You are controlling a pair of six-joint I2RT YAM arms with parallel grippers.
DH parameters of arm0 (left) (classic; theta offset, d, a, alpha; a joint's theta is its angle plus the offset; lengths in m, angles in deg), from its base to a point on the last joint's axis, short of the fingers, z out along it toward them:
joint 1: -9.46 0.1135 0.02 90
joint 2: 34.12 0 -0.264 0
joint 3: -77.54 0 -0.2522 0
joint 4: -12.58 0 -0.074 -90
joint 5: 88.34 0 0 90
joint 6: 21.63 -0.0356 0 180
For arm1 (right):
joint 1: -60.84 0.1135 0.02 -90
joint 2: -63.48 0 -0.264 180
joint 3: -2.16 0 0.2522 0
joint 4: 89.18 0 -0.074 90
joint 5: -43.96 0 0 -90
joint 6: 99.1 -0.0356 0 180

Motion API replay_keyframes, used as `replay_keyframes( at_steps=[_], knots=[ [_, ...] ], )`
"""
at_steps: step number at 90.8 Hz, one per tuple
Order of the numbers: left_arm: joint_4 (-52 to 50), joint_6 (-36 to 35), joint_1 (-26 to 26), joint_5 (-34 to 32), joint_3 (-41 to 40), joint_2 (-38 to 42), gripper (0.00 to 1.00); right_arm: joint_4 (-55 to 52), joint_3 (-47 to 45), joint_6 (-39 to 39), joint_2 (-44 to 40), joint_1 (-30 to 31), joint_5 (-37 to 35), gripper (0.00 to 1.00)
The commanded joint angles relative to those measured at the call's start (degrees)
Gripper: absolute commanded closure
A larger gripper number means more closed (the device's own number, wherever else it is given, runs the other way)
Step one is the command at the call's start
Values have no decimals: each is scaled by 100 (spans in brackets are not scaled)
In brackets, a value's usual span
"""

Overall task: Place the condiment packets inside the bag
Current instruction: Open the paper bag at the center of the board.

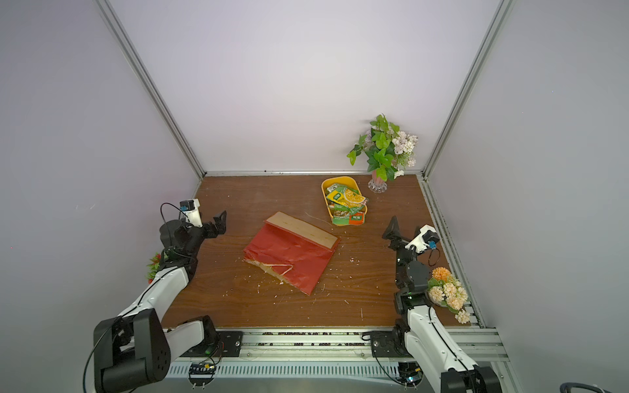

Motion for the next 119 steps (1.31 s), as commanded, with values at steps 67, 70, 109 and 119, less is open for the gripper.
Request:
replay_keyframes(
  at_steps=[67, 70, 109, 119],
  knots=[
    [-742, -189, 1275, 1462, -677, -129, 1, -2831, 2950, 2318, 3596, 6163, -893, 0],
    [-686, -136, 1368, 1559, -692, -139, 1, -2847, 3048, 2372, 3751, 6308, -1001, 0],
    [-683, -129, 1484, 1781, -697, -126, 1, -3617, 4654, 2518, 5823, 6847, -2152, 11],
    [-692, -154, 1493, 1833, -707, -88, 1, -3723, 4947, 2535, 6154, 6846, -2432, 18]
  ],
)
